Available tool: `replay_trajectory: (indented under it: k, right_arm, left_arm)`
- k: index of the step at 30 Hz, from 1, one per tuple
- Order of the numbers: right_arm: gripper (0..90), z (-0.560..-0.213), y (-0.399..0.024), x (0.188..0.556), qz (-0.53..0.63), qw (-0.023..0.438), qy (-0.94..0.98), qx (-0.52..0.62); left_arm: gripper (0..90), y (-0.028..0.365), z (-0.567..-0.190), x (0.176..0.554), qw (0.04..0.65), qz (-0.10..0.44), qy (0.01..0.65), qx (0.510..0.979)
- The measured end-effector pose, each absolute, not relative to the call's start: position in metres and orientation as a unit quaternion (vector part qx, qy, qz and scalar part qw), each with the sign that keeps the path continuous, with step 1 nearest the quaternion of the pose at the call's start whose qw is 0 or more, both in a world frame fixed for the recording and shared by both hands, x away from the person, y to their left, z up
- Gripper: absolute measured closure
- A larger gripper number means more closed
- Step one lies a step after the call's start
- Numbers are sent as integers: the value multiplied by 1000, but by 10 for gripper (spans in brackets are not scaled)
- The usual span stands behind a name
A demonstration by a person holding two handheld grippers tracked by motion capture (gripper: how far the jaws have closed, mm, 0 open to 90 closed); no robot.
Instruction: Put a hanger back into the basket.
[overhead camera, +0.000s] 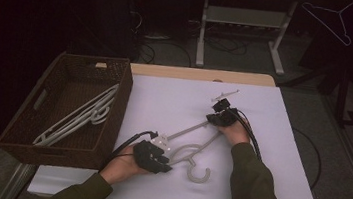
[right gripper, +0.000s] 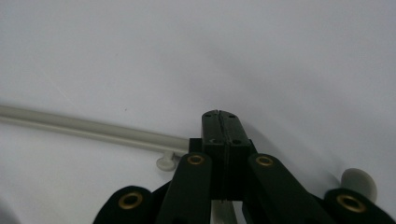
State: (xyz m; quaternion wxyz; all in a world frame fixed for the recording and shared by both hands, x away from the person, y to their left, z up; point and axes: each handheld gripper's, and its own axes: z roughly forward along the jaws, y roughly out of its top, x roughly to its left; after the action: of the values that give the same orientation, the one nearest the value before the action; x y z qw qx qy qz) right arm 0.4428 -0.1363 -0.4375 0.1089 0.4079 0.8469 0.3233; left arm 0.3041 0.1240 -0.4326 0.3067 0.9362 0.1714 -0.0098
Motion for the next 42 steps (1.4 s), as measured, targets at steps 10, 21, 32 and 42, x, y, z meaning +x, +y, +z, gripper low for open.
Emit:
replay_trajectory:
  k: [10,21,32,42]
  right_arm:
    - [900,-437,-137,443,323,109,847,408]
    - [783,-429,-142,440,344,112,837,410]
    - [247,-402,-167,406,418,143,801,405]
    - [128,-387,-197,369,452,166,781,399]
  left_arm:
    - [794,124,-433,306,305,-23,172,936]
    - [809,124,-432,306,302,-24,186,935]
    - [813,123,-430,305,305,-15,186,934]
    - [814,124,-422,307,319,-15,194,928]
